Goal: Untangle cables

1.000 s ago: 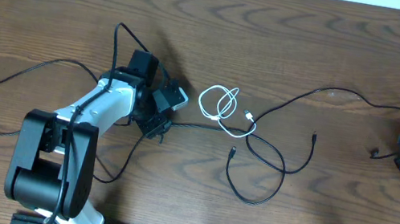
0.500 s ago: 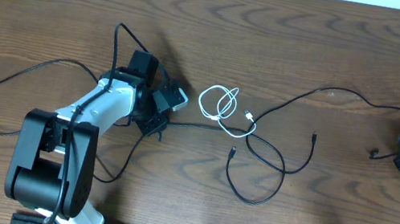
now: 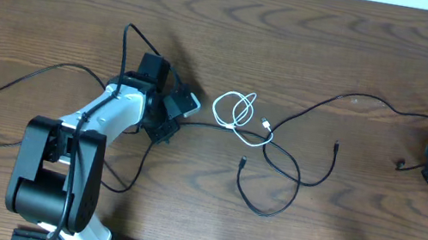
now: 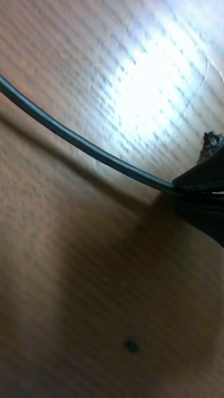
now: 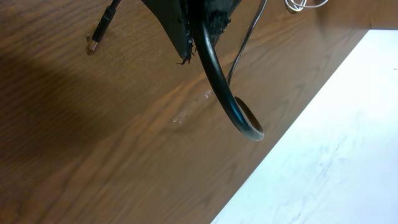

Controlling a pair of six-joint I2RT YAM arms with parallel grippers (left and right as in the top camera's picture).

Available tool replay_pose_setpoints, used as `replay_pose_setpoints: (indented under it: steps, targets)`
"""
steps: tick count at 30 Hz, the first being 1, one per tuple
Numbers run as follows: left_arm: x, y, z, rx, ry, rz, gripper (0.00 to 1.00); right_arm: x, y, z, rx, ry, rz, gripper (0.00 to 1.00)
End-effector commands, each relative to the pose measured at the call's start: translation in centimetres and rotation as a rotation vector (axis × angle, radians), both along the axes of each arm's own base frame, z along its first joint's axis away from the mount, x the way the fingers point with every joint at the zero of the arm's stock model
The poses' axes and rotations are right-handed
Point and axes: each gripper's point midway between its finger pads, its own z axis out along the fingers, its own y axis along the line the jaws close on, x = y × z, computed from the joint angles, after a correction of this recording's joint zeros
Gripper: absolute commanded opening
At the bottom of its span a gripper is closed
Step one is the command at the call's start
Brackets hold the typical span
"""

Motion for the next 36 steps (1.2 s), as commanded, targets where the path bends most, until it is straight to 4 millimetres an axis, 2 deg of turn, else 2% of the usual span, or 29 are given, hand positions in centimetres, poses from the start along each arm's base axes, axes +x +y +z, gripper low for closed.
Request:
replay_pose_setpoints:
  steps: [1, 11, 17, 23, 28, 36]
  targets:
    - [0.3, 2.2, -1.1, 0.129, -0.007, 0.044, 0.08, 0.2, 0.3, 0.5, -0.027, -0.016, 0.021, 0.01]
    - [4.1, 8.7, 0.7, 0.45, -0.212, 0.381, 0.07, 0.2, 0.3, 0.5, -0.027, -0.016, 0.021, 0.01]
    - [4.8, 11.2, 2.0, 0.563, -0.298, 0.528, 0.08, 0.2, 0.3, 0.5, -0.027, -0.016, 0.021, 0.01]
    - [5.0, 13.9, 4.2, 0.694, -0.407, 0.701, 0.08, 0.2, 0.3, 0.5, -0.027, -0.016, 0.021, 0.01]
    - [5.1, 15.4, 6.2, 0.762, -0.502, 0.827, 0.08, 0.2, 0.3, 0.5, -0.027, -0.016, 0.021, 0.01]
    - [5.3, 16.1, 9.0, 0.729, -0.62, 0.98, 0.08, 0.2, 0.3, 0.5, -0.027, -0.015, 0.021, 0.01]
